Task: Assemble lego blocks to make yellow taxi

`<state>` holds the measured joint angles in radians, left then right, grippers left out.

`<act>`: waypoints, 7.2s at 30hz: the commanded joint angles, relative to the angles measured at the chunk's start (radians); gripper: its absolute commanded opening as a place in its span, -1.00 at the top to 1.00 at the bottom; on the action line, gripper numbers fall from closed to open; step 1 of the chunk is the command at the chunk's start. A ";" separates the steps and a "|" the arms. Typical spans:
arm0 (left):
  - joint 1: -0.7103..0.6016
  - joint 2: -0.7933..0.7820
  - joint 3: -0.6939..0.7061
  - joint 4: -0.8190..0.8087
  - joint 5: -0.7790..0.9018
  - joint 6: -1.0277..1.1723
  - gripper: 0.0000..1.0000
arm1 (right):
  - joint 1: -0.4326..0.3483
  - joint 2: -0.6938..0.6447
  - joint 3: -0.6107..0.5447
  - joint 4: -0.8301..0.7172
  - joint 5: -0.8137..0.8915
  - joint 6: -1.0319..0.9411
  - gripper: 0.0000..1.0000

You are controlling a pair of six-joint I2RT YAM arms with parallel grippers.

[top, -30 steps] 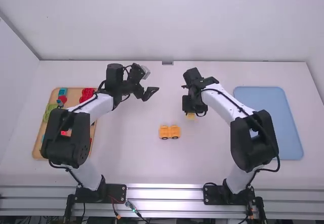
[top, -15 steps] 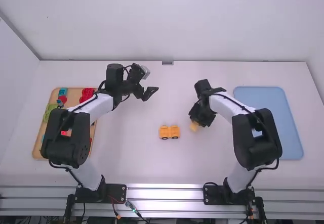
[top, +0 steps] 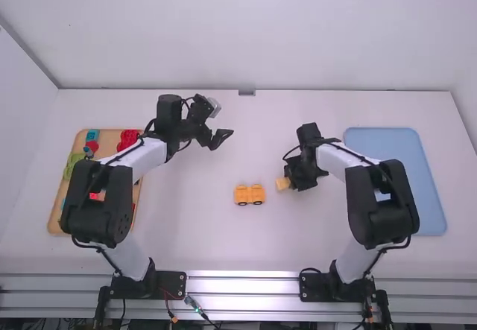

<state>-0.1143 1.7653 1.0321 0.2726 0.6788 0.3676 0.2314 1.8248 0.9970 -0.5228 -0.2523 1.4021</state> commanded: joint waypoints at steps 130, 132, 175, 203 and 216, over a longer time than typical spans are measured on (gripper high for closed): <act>-0.098 0.010 -0.294 -0.012 0.381 0.452 -0.98 | -0.122 0.286 0.185 -0.294 -0.593 -3.125 0.63; -0.119 0.015 -0.368 0.098 0.377 0.449 -0.98 | -0.122 0.283 0.226 -0.351 -0.612 -3.111 0.68; -0.251 0.238 -0.382 0.283 0.194 0.489 -0.18 | 0.064 -0.061 -0.208 0.332 -0.630 -2.523 0.66; -0.246 0.238 -0.336 0.114 0.248 0.602 -0.23 | 0.064 -0.061 -0.331 0.537 -0.505 -2.404 0.67; -0.246 0.238 -0.335 0.124 0.248 0.587 -0.26 | 0.064 -0.056 -0.329 0.549 -0.484 -2.393 0.02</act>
<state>-0.3565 1.9934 0.7074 0.4000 0.8970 0.9409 0.2962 1.7771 0.6765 0.0292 -0.7685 -0.9955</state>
